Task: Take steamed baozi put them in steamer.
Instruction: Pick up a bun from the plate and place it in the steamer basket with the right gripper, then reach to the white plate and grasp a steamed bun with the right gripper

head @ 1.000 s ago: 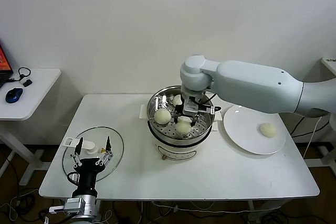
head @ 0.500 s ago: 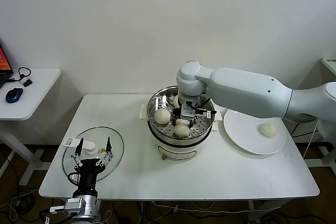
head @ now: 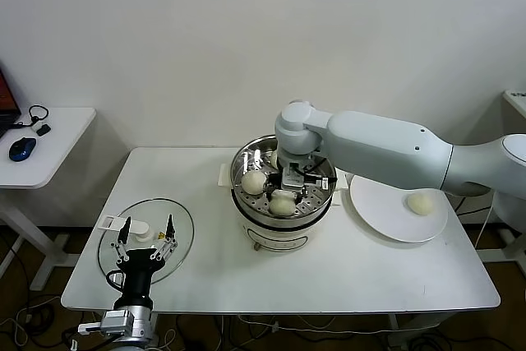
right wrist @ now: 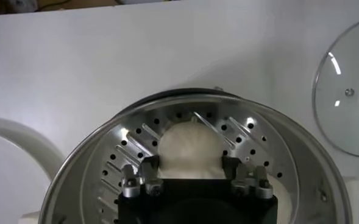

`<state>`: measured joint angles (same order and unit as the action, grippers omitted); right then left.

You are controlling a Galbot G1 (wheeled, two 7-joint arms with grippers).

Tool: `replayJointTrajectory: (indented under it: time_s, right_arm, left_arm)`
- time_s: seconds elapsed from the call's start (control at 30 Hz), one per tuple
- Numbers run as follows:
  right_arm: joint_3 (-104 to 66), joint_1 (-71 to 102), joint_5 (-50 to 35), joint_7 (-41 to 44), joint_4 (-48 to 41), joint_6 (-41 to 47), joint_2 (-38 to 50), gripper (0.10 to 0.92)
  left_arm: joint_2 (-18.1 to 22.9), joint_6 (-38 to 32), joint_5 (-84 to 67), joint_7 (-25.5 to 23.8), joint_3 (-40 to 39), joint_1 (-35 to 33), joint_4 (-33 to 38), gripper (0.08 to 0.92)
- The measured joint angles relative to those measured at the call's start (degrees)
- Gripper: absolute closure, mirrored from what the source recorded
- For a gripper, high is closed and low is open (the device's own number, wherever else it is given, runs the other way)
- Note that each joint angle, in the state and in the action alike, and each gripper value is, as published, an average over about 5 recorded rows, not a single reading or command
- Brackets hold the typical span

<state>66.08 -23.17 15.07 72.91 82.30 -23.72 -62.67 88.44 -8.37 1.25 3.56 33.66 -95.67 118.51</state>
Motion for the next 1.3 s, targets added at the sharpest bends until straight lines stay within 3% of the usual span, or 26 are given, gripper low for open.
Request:
replayJointTrajectory:
  time_s: [0.17,0.6,1.0,1.3]
  right_arm:
    - [-0.09,-0.08,-0.03,0.15,0.26,-0.12,0.53,0.209]
    - [-0.72,-3.05,-3.91,1.14,-0.09,-0.15,2.1,0.203]
    - [2.3,-14.46,-17.75,2.91,-6.17,4.69,4.5,0.203]
    - [7.87,-21.21,-28.04,3.27,-11.07,10.89,11.83,0.203]
  left_arm:
    - [0.0,0.0,-0.01,0.0,-0.06,0.01,-0.14,0.177]
    - [0.04,0.22,0.02,0.04,-0.23,0.06,-0.1,0.177]
    - [0.04,0.44,0.14,0.03,-0.96,0.09,0.52,0.177]
    - [-0.18,0.44,0.11,-0.05,-1.43,-0.13,0.8,0.177]
